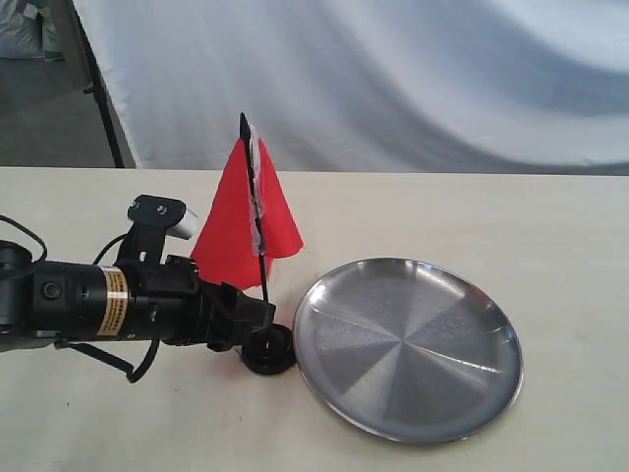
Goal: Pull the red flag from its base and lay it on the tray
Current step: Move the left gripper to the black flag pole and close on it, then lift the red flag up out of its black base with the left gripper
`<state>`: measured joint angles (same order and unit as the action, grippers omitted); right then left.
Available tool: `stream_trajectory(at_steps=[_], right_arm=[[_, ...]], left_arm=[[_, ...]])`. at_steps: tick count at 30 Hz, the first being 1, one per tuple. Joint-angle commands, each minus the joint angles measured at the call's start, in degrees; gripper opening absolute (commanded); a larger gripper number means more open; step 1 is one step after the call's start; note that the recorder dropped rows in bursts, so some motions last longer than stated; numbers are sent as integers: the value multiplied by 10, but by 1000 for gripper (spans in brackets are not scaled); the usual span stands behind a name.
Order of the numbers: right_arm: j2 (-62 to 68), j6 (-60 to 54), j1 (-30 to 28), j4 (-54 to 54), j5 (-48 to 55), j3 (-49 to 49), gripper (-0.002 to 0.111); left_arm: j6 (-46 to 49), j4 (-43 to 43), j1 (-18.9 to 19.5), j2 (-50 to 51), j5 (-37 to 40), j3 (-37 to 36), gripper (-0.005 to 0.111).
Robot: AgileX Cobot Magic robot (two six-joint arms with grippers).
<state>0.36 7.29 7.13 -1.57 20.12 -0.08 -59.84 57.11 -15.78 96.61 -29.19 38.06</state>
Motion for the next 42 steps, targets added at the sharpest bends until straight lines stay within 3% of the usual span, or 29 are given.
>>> stream_trajectory(at_steps=[1,9,16,18,20,21,23,25,30,33,36,42], right_arm=[[-4,-1,-1,-4,-3,1,0],[-4,-1,-1,-4,-3,1,0],[-4,-1,-1,-4,-3,1,0],[-4,-1,-1,-4,-3,1,0],[-4,-1,-1,-4,-3,1,0],[-4,-1,-1,-4,-3,1,0],[-4,-1,-1,-4,-3,1,0],[-4,-1,-1,-4,-3,1,0],[-4,-1,-1,-4,-3,1,0],[-4,-1,-1,-4,-3,1,0],[-4,-1,-1,-4,-3,1,0],[-4,-1,-1,-4,-3,1,0]], left_arm=[[50,-64,-3,22,-11,-3,58],[71,-98,-3,76,-79,20,58],[71,-98,-3,111,-82,43,58],[71,-98,-3,118,-81,48,53],[71,-98,-3,123,-81,52,41],[71,-98,-3,127,-81,57,27],[85,-100,-3,127,-81,58,13],[94,-100,-3,127,-81,58,8],[94,-100,-3,127,-83,58,7],[94,-100,-3,125,-116,58,0],[96,-99,-3,109,-151,58,0],[100,-90,-3,62,-151,58,0]])
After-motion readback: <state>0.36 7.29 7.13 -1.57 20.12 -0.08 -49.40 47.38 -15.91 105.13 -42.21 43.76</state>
